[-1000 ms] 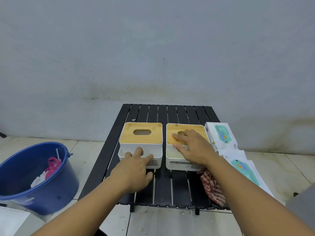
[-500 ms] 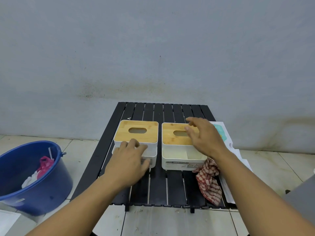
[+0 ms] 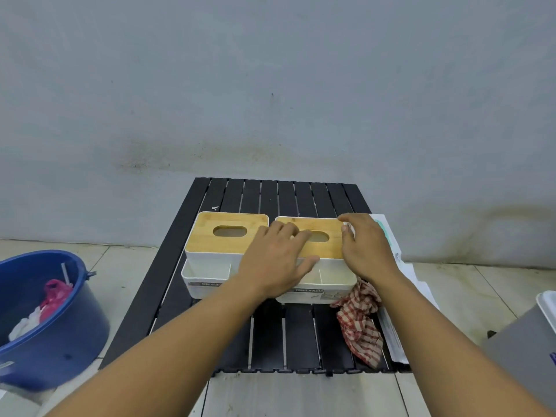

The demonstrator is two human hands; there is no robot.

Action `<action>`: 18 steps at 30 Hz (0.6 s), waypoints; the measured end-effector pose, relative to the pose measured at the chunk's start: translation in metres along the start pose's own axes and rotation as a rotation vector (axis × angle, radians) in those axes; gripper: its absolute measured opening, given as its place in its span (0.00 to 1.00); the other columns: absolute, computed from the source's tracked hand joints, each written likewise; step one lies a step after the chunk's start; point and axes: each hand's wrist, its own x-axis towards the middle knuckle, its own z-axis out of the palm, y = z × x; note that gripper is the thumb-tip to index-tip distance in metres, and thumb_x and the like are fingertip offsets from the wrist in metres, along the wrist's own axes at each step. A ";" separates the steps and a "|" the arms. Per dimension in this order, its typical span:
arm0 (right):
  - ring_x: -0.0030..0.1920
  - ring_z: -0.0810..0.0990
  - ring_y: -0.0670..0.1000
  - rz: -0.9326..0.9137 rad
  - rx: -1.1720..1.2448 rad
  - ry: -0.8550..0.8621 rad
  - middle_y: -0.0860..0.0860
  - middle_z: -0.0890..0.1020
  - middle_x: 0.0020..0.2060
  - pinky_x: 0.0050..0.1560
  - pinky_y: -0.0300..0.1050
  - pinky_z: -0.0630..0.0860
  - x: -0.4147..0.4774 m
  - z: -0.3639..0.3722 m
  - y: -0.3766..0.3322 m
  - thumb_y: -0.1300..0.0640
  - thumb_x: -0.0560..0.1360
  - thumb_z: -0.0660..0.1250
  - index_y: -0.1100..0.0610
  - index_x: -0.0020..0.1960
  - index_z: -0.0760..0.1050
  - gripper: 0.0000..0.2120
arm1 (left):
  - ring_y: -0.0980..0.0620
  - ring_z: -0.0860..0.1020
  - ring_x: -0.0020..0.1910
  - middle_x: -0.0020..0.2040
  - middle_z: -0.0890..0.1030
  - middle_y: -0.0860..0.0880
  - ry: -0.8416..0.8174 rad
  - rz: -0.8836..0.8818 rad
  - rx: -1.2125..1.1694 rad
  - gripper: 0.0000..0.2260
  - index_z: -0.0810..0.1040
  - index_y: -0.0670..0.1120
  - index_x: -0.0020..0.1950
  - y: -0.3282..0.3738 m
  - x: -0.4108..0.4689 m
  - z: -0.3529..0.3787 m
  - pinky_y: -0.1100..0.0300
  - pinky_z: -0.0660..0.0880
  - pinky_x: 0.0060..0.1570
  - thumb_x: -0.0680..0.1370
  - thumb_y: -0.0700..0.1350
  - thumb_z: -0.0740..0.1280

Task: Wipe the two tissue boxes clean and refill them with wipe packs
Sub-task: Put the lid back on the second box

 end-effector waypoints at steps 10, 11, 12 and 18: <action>0.41 0.80 0.57 0.795 1.023 -0.021 0.58 0.83 0.43 0.38 0.47 0.78 -0.003 0.002 -0.008 0.60 0.79 0.59 0.64 0.48 0.79 0.12 | 0.46 0.76 0.65 0.67 0.82 0.50 -0.280 -0.001 -0.034 0.34 0.59 0.57 0.83 0.033 0.058 0.026 0.41 0.58 0.68 0.81 0.71 0.45; 0.41 0.80 0.56 0.825 1.099 0.007 0.57 0.83 0.44 0.35 0.44 0.76 -0.003 0.002 -0.009 0.59 0.81 0.58 0.63 0.48 0.78 0.12 | 0.46 0.77 0.64 0.65 0.83 0.49 -0.285 -0.017 -0.033 0.35 0.59 0.58 0.83 0.035 0.060 0.027 0.40 0.58 0.68 0.80 0.73 0.45; 0.42 0.81 0.55 0.842 1.147 0.029 0.57 0.83 0.45 0.34 0.43 0.75 -0.003 0.001 -0.009 0.58 0.83 0.57 0.63 0.51 0.78 0.13 | 0.45 0.77 0.64 0.64 0.83 0.49 -0.289 -0.033 -0.032 0.36 0.60 0.59 0.82 0.036 0.061 0.028 0.39 0.57 0.69 0.79 0.75 0.45; 0.49 0.83 0.57 0.864 1.197 0.041 0.59 0.84 0.50 0.46 0.48 0.80 -0.005 0.003 -0.005 0.53 0.84 0.56 0.65 0.60 0.76 0.18 | 0.45 0.78 0.62 0.60 0.84 0.47 -0.298 -0.095 -0.095 0.35 0.61 0.63 0.81 0.041 0.064 0.021 0.39 0.59 0.69 0.77 0.76 0.52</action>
